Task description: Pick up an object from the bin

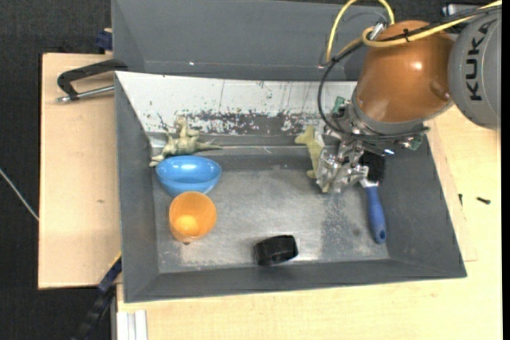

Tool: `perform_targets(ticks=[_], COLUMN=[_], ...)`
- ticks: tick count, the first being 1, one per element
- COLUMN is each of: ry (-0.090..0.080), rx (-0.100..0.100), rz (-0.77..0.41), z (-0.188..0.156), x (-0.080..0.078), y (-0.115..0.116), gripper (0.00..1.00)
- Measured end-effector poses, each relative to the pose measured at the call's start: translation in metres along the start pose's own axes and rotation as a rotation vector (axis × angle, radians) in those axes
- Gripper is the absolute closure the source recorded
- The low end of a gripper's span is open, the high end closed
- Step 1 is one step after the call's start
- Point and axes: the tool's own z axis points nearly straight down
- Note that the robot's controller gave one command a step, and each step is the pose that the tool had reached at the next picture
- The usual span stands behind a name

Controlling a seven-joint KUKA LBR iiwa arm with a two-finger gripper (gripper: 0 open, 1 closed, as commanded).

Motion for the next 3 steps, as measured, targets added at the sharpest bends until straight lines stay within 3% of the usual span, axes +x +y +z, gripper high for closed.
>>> perform_targets(ticks=[1,2,3], ry=[-0.006,-0.004,0.0], rx=[0.001,0.007,-0.001], rz=[-0.058,-0.06,-0.059], z=[-0.033,-0.098,-0.093], x=[-0.09,-0.088,-0.087], y=[0.04,0.045,0.046], gripper=[1.0,1.0,1.0])
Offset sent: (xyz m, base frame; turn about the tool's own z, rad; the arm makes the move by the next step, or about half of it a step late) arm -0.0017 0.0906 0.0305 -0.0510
